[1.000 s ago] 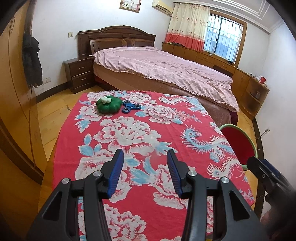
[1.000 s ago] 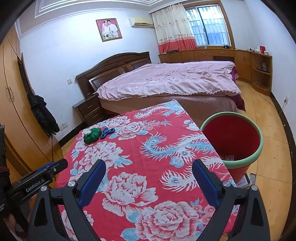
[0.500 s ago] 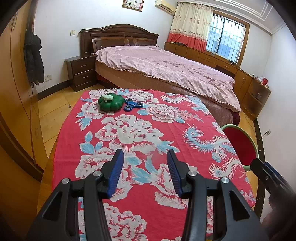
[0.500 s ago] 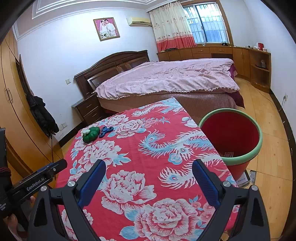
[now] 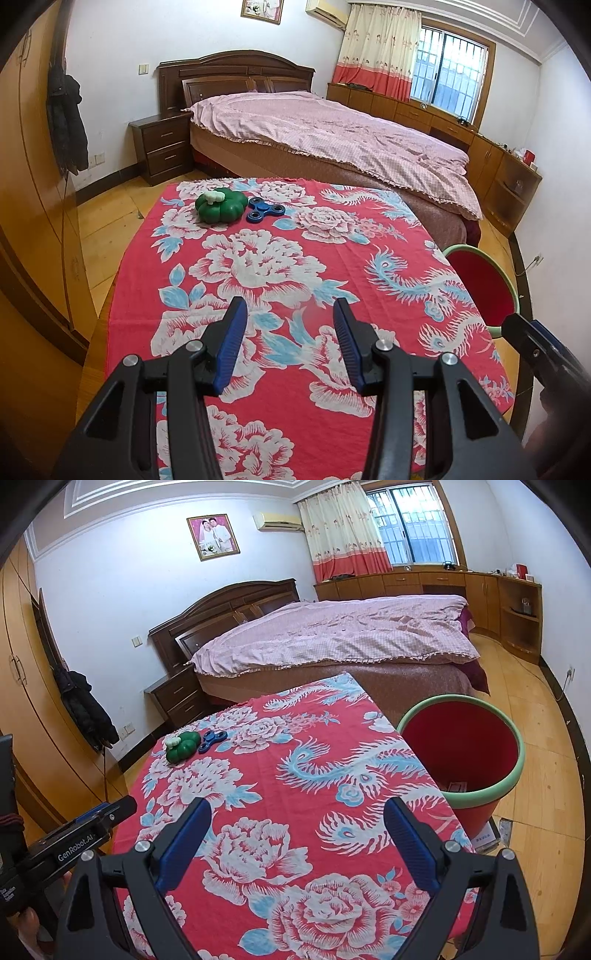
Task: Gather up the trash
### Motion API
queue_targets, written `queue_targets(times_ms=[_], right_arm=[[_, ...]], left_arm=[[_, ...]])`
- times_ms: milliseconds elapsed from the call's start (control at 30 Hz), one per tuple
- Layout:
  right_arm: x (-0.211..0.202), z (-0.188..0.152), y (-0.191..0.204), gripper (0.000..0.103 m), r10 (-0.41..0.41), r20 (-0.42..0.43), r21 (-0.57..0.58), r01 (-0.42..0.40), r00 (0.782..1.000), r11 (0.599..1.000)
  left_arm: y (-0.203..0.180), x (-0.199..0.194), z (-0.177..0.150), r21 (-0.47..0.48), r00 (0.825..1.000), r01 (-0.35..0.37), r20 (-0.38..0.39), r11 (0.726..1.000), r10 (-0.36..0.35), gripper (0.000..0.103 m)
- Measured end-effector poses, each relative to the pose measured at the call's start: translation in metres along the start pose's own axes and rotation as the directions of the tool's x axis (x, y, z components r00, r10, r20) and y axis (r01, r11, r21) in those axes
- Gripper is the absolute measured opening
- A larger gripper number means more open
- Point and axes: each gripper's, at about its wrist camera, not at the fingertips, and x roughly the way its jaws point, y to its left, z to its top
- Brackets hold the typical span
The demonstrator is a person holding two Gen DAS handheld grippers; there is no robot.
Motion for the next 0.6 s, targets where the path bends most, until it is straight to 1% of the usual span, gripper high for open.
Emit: queue_targets(times_ms=[600], right_arm=[[0.0000,0.0003,0.0002,0.096,0.001,-0.003,0.002,-0.001,1.000,1.000]], left_arm=[[-0.0024,0.0015,-0.0031,0.008,1.000,-0.004,-0.008,1.000,0.004,0.049]])
